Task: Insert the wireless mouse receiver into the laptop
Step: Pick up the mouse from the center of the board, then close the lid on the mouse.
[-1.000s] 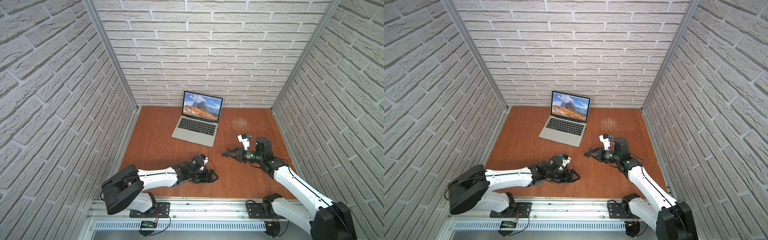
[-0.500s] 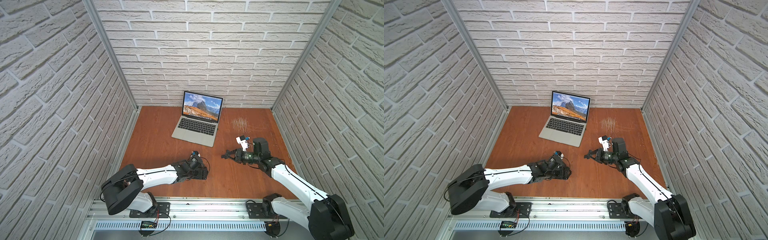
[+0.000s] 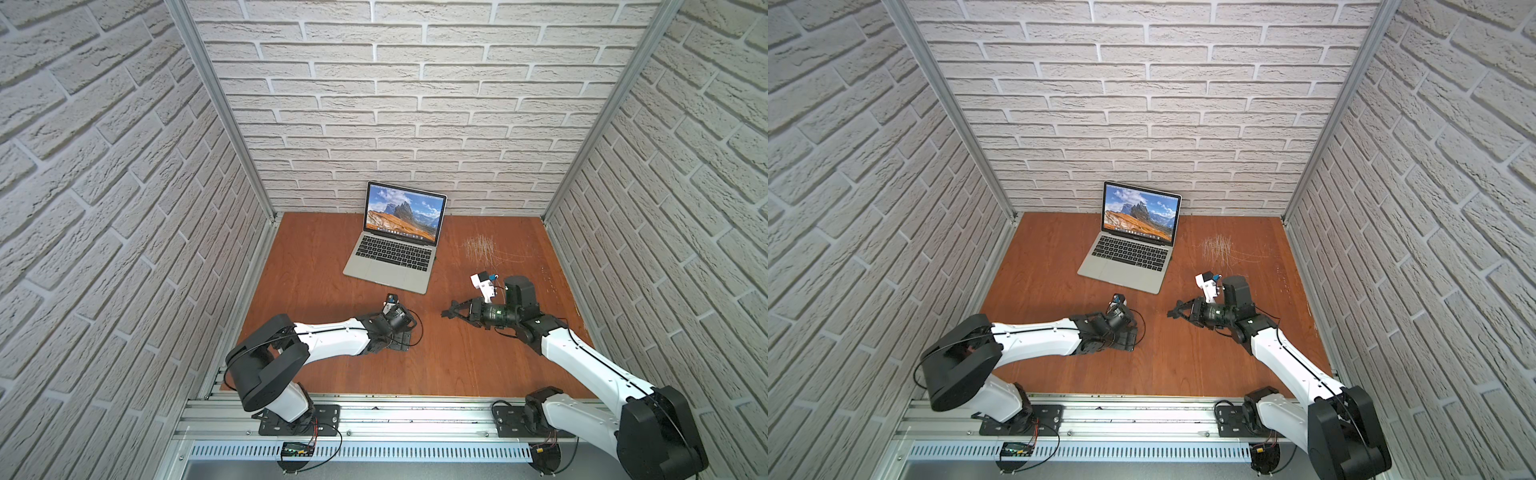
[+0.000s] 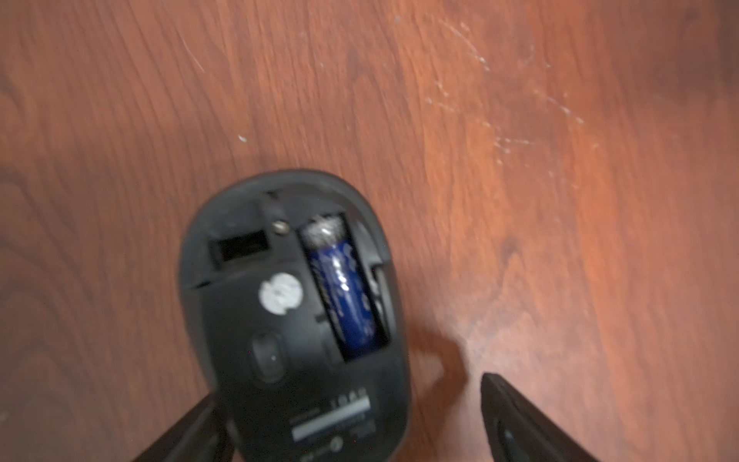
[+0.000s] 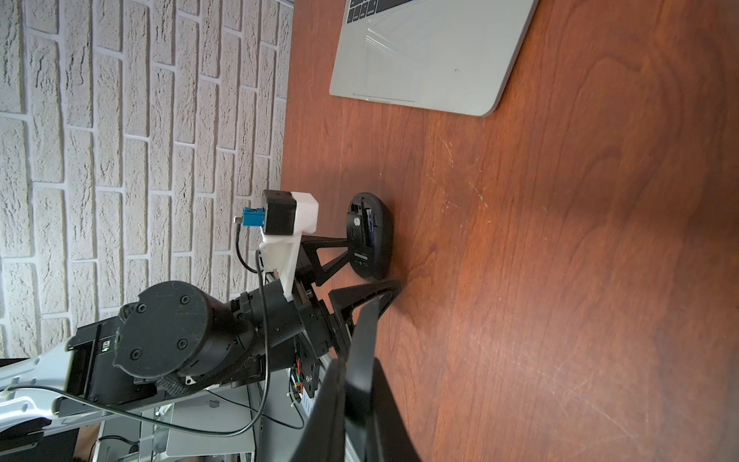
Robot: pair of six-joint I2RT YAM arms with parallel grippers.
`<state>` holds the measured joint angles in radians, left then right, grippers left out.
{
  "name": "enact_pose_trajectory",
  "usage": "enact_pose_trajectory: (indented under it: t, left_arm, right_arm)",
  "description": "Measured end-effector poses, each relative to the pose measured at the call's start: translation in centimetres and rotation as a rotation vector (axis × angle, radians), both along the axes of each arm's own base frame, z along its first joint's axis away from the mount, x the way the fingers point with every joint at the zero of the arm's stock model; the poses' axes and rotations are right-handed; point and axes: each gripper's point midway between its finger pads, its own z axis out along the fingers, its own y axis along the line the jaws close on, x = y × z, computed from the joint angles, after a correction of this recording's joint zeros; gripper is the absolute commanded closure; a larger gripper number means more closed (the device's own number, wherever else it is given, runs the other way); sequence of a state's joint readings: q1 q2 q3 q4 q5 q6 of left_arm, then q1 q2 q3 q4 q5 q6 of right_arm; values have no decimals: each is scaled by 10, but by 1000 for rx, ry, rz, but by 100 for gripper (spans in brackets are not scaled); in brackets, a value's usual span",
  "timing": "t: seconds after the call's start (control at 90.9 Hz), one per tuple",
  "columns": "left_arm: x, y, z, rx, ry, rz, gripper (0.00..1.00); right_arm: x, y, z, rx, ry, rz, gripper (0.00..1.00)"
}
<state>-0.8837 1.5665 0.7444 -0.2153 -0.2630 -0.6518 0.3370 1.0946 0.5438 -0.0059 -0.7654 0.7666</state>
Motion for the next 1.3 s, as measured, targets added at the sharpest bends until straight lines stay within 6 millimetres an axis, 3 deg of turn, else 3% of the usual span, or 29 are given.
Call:
enact_pose_trajectory:
  t: [0.143,0.407,0.869,1.144,1.298]
  left_arm:
    - [9,1,-2,54,-27,-12,16]
    - [14,0,-1,106,-78,-112,48]
    - [-27,-55,0,-43,-80,-749,54]
    - [-39,-74,1,-103,-67,-902,56]
    - [-42,-76,1,-113,-65,-928,58]
  right_arm:
    - [0,0,-5,-4,7,1,97]
    - [-1,2,-21,-42,20,24,97]
    - [-21,37,-56,-43,-33,281,97]
    - [-39,51,-76,-50,-18,399,97]
    - [-38,55,-86,-61,-2,424,97]
